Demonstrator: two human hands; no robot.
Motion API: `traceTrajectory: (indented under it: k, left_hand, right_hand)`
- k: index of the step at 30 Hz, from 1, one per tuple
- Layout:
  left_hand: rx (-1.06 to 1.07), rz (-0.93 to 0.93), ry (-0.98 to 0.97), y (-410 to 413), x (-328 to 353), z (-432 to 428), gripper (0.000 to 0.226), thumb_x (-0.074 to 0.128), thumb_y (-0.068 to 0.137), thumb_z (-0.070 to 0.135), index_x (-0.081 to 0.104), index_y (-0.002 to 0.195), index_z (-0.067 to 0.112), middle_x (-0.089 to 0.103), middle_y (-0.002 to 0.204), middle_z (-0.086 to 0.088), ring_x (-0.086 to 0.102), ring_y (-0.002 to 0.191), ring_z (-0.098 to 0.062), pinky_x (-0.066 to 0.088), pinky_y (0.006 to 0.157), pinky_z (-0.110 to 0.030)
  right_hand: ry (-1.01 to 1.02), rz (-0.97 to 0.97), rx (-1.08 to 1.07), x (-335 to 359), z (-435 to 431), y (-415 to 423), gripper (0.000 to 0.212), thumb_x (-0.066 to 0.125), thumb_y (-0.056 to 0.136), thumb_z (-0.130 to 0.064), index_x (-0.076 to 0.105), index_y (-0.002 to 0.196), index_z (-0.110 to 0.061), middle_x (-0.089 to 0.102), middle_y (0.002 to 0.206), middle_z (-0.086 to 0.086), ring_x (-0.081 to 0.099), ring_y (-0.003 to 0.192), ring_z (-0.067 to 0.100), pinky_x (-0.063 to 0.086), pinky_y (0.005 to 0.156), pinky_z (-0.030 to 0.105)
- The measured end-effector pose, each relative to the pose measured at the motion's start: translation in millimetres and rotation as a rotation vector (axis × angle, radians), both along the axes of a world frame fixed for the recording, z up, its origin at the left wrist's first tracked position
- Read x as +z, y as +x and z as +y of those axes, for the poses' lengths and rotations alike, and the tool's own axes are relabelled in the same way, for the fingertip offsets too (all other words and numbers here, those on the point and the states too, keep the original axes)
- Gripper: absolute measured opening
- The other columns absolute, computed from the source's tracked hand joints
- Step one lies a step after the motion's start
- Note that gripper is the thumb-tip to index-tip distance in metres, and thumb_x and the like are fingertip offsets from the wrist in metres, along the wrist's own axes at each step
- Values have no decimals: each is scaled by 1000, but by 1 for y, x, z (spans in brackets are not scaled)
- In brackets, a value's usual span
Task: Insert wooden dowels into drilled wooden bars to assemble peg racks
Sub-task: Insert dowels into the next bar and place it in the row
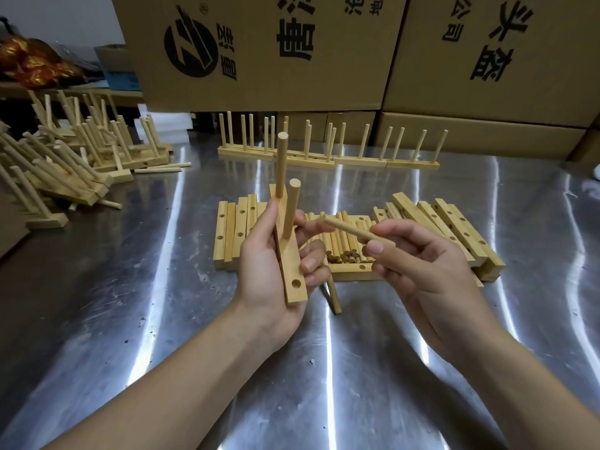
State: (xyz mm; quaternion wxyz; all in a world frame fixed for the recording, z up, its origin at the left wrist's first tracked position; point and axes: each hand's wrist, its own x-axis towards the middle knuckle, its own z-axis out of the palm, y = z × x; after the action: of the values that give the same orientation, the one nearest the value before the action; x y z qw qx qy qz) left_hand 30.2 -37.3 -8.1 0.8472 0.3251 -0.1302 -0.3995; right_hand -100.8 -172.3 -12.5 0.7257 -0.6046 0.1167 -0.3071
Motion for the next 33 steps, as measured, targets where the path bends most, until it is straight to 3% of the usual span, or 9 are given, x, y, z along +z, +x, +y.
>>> traceTrajectory:
  k: [5, 10, 13, 16, 20, 24, 28, 31, 33]
  left_hand:
    - [-10, -22, 24, 0, 1, 0, 50, 43, 110, 51, 63, 78, 17, 61, 81, -5, 39, 47, -9, 33, 40, -20]
    - [65, -126, 135, 3, -1, -2, 44, 42, 110, 53, 58, 84, 21, 57, 79, -1, 39, 54, -11, 34, 44, -22]
    - [73, -104, 117, 6, -2, -2, 44, 40, 110, 51, 56, 84, 20, 54, 79, -2, 37, 55, -13, 32, 43, -23]
    - [74, -115, 132, 5, -2, -1, 39, 40, 111, 46, 56, 87, 19, 50, 77, -1, 38, 55, -13, 31, 45, -24]
    - [47, -148, 157, 2, -3, -1, 38, 42, 111, 45, 59, 88, 19, 44, 72, -2, 36, 53, -12, 31, 46, -23]
    - [32, -244, 187, 2, -5, -1, 37, 42, 112, 45, 58, 97, 16, 46, 74, 0, 35, 54, -11, 29, 48, -23]
    - [18, -384, 213, -3, -6, -1, 35, 41, 112, 45, 56, 105, 14, 51, 82, 3, 36, 56, -11, 30, 49, -21]
    - [9, -464, 192, -11, -5, -1, 34, 41, 113, 44, 55, 103, 15, 49, 85, 1, 36, 59, -11, 32, 51, -21]
    - [14, -576, 199, -15, -3, 1, 35, 40, 113, 46, 56, 102, 17, 48, 89, -2, 39, 62, -10, 33, 56, -22]
  right_hand:
    - [-427, 157, 41, 3, 8, -4, 14, 84, 87, -14, 72, 94, -10, 73, 84, 15, 68, 78, 23, 51, 69, 27]
    - [-627, 311, 169, 3, 16, -11, 14, 50, 100, -26, 61, 109, -29, 53, 79, -2, 45, 69, 11, 37, 63, 29]
    - [-857, 313, 202, 4, 21, -13, 12, 53, 109, -39, 62, 104, -32, 55, 73, -3, 47, 63, 11, 35, 56, 21]
    - [-1052, 314, 158, 2, 20, -11, 12, 60, 107, -34, 62, 97, -29, 56, 70, -15, 53, 64, 12, 34, 58, 16]
    - [-1252, 319, 74, 1, 23, -8, 9, 66, 105, -34, 71, 109, -40, 55, 82, -40, 56, 75, -9, 38, 67, 11]
    - [-1338, 387, 48, 3, 26, -9, 22, 55, 106, -49, 68, 123, -45, 53, 85, -36, 54, 77, -8, 42, 67, 18]
    - [-1365, 357, 47, 3, 32, -9, 20, 51, 109, -44, 61, 93, -37, 56, 76, -20, 56, 68, 8, 47, 60, 32]
    - [-1135, 348, 146, -3, 27, -8, 31, 56, 107, -42, 56, 77, -35, 52, 65, -12, 50, 62, 9, 38, 59, 26]
    - [-900, 377, 232, -4, 25, -8, 37, 56, 105, -46, 69, 80, -22, 56, 69, 6, 51, 66, 23, 41, 64, 42]
